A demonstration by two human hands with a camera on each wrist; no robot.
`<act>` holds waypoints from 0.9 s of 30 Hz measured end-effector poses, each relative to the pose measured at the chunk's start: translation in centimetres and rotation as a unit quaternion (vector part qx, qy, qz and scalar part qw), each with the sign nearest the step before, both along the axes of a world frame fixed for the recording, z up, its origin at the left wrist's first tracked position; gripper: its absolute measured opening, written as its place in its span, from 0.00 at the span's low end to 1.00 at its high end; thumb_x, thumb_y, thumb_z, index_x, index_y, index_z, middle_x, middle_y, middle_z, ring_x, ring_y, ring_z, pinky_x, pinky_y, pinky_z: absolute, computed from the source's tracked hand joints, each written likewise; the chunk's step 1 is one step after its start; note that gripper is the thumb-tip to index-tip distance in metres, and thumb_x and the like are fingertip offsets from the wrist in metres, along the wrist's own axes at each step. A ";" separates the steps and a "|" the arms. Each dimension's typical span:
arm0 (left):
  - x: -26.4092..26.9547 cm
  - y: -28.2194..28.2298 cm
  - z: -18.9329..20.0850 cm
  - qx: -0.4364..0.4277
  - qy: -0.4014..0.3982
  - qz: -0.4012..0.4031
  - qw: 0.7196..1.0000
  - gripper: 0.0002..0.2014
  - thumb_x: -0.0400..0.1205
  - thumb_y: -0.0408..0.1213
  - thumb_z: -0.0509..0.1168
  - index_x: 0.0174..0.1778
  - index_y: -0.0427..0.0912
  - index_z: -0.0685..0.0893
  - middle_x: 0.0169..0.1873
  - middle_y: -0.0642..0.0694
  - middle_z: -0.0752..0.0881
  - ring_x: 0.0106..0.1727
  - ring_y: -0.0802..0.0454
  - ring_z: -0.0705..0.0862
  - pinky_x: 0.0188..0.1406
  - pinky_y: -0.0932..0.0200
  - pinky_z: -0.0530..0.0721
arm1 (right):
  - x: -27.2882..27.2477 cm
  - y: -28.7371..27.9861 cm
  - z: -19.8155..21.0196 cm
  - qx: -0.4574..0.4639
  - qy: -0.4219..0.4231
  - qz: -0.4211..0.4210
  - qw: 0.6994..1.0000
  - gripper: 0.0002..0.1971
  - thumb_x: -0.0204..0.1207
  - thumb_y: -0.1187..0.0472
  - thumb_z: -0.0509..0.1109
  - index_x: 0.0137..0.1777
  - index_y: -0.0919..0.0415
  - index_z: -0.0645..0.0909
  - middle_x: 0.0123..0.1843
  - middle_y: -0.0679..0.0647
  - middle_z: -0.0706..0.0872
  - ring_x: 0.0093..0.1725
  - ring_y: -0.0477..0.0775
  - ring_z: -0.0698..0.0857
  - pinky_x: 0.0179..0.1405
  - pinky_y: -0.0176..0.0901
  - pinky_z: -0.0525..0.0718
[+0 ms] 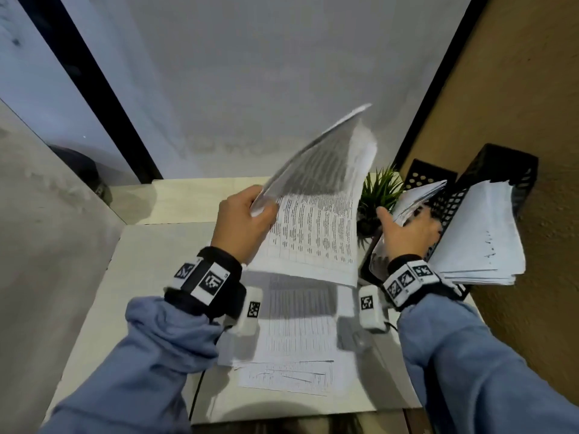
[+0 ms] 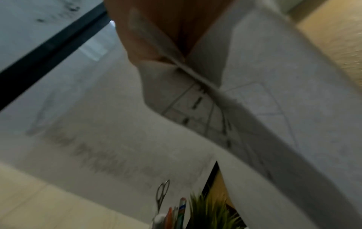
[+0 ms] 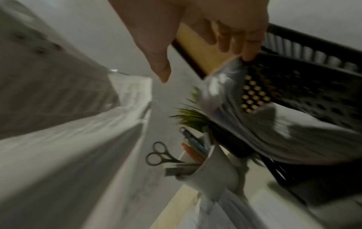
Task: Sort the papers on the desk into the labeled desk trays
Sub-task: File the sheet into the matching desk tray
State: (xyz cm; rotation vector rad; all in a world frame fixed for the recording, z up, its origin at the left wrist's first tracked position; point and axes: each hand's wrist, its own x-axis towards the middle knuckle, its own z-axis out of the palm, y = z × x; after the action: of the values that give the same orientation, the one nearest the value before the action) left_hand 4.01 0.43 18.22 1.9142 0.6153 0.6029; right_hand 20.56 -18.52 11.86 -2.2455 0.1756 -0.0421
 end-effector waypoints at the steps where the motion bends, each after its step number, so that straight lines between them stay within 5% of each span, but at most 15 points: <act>1: 0.6 -0.2 0.7 0.025 0.011 -0.015 1.000 0.07 0.77 0.32 0.66 0.33 0.43 0.83 0.25 0.44 0.81 0.25 0.58 0.75 0.23 0.67 0.74 | 0.8 -0.4 -0.6 0.013 0.078 -0.023 0.997 0.45 0.67 0.44 0.75 0.78 0.66 0.60 0.75 0.67 0.65 0.74 0.67 0.67 0.70 0.57 0.70; 4: 2.5 -1.4 2.2 0.079 0.037 -0.048 0.995 0.07 0.77 0.31 0.64 0.33 0.40 0.82 0.26 0.43 0.84 0.22 0.61 0.77 0.20 0.73 0.74 | 2.1 -1.6 -2.6 0.097 0.232 -0.022 0.968 0.38 0.68 0.53 0.74 0.73 0.73 0.67 0.61 0.67 0.80 0.58 0.66 0.82 0.56 0.53 0.80; 7: 4.7 -2.7 2.9 0.109 0.062 -0.074 0.989 0.08 0.75 0.29 0.62 0.31 0.41 0.81 0.27 0.42 0.86 0.24 0.56 0.81 0.21 0.70 0.77 | 2.8 -3.0 -3.0 0.099 0.171 0.016 0.980 0.12 0.72 0.68 0.65 0.55 0.72 0.77 0.48 0.61 0.79 0.48 0.62 0.80 0.45 0.47 0.76; 10: 7.0 -4.2 3.5 0.153 0.082 -0.105 0.979 0.08 0.75 0.30 0.61 0.30 0.43 0.78 0.27 0.43 0.86 0.28 0.49 0.85 0.26 0.62 0.79 | 3.2 -4.1 -1.5 0.098 0.107 0.065 0.987 0.04 0.74 0.73 0.61 0.46 0.67 0.73 0.45 0.60 0.76 0.46 0.57 0.77 0.44 0.44 0.72; 13: 9.7 -6.2 3.6 0.214 0.108 -0.124 0.963 0.06 0.77 0.32 0.61 0.34 0.43 0.78 0.30 0.46 0.82 0.31 0.49 0.80 0.29 0.62 0.74 | 3.6 -5.3 0.9 0.041 0.073 0.116 0.990 0.04 0.75 0.73 0.60 0.46 0.66 0.72 0.44 0.60 0.77 0.44 0.56 0.75 0.43 0.42 0.70; 17: 13.4 -9.0 2.3 0.244 0.135 -0.141 0.950 0.07 0.79 0.32 0.60 0.44 0.39 0.83 0.37 0.41 0.84 0.41 0.41 0.83 0.38 0.55 0.77 | 4.1 -6.2 3.9 0.016 0.046 0.154 0.987 0.16 0.75 0.71 0.60 0.63 0.66 0.77 0.49 0.59 0.79 0.48 0.57 0.78 0.46 0.42 0.73; 23: 17.7 -12.2 0.4 0.231 0.165 -0.158 0.946 0.09 0.79 0.32 0.61 0.50 0.35 0.84 0.47 0.34 0.87 0.51 0.36 0.84 0.44 0.53 0.77 | 4.4 -6.5 6.4 -0.056 -0.004 0.186 0.981 0.21 0.73 0.67 0.61 0.66 0.58 0.78 0.54 0.64 0.85 0.53 0.67 0.82 0.50 0.47 0.78; 27: 19.2 -13.2 -2.0 0.148 0.177 -0.179 0.956 0.08 0.79 0.32 0.62 0.50 0.35 0.84 0.46 0.35 0.87 0.49 0.37 0.84 0.47 0.53 0.79 | 4.4 -6.2 5.3 -0.134 0.003 0.189 0.973 0.27 0.71 0.58 0.63 0.73 0.48 0.67 0.57 0.62 0.85 0.54 0.67 0.83 0.55 0.54 0.83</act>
State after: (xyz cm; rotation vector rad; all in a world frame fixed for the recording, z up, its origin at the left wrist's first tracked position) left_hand 23.17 -12.77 16.26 2.3730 0.3934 0.1203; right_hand 24.99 -24.77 17.21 -2.5106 -0.2721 0.1548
